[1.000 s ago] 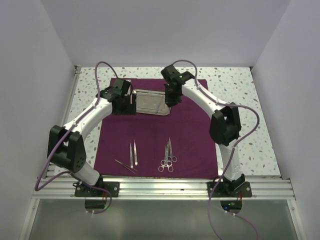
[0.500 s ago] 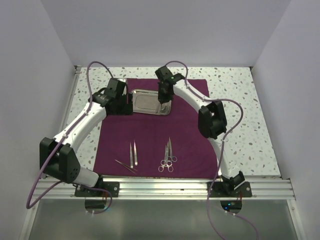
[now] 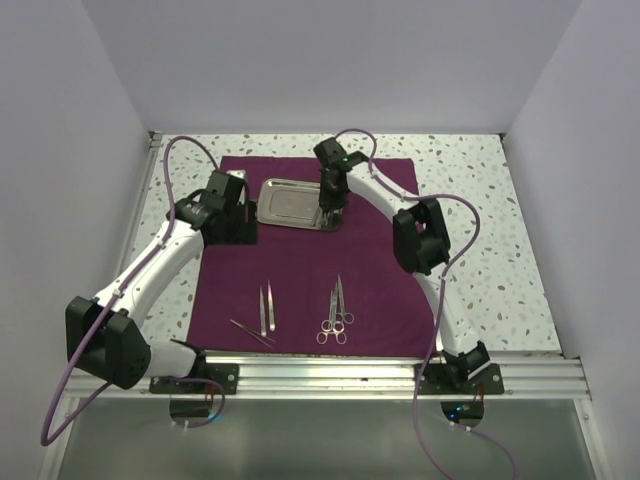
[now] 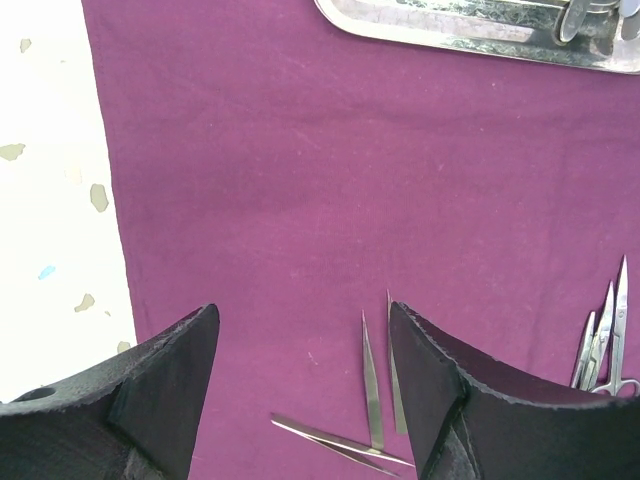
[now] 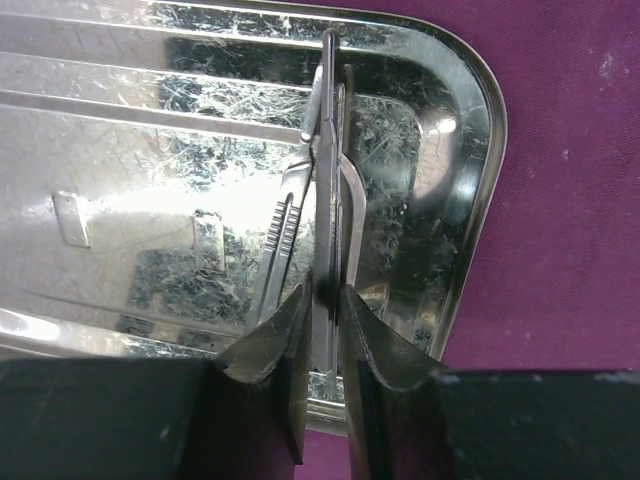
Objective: Open and lay out the surgical kit
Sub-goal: Place the medical item in the container.
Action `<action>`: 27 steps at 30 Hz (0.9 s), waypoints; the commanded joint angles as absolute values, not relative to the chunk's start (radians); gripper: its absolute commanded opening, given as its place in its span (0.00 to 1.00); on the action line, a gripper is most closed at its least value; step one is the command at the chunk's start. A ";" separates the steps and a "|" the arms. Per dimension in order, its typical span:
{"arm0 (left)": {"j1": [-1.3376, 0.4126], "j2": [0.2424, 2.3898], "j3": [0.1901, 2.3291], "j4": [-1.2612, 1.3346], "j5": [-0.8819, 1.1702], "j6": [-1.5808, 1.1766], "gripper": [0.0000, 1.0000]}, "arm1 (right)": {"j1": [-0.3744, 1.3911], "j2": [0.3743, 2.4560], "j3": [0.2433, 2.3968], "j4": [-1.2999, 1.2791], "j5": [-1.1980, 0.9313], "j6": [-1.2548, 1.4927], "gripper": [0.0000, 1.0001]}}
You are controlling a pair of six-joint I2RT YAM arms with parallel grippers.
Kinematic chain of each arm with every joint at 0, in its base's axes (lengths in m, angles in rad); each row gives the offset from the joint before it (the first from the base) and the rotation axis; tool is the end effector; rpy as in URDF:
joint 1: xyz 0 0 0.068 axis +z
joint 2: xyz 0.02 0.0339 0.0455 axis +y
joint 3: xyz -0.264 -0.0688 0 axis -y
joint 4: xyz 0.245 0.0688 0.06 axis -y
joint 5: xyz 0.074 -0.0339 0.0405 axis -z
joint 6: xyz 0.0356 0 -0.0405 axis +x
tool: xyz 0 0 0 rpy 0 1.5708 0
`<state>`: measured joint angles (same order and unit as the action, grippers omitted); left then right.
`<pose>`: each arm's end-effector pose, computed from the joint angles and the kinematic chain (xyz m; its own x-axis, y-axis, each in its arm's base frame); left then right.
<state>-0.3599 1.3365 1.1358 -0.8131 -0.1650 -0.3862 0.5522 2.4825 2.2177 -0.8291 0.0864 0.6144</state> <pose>0.2533 -0.0891 0.2876 -0.8362 -0.0823 -0.5422 -0.0527 0.9962 -0.0700 0.4538 0.2760 0.1717 -0.8999 0.1201 -0.4193 0.0366 0.9787 0.2020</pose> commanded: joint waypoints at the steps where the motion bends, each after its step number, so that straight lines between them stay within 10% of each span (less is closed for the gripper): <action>1: -0.351 1.318 1.140 -0.819 -0.178 -0.407 0.72 | 0.554 2.450 2.181 -0.830 0.087 0.623 0.22; 8: -0.351 1.330 1.141 -0.810 -0.175 -0.407 0.72 | 0.554 2.398 2.088 -0.804 0.100 0.624 0.00; 14: -0.351 1.331 1.131 -0.802 -0.176 -0.408 0.71 | 0.552 2.370 2.040 -0.790 0.101 0.624 0.01; 17: -0.351 1.336 1.134 -0.804 -0.179 -0.407 0.71 | 0.552 2.362 2.048 -0.813 0.095 0.621 0.34; 19: -0.350 1.339 1.138 -0.805 -0.183 -0.405 0.71 | 0.554 2.339 2.028 -0.804 0.092 0.623 0.35; 27: -0.351 1.364 1.160 -0.808 -0.183 -0.397 0.71 | 0.552 2.350 2.022 -0.798 0.089 0.614 0.10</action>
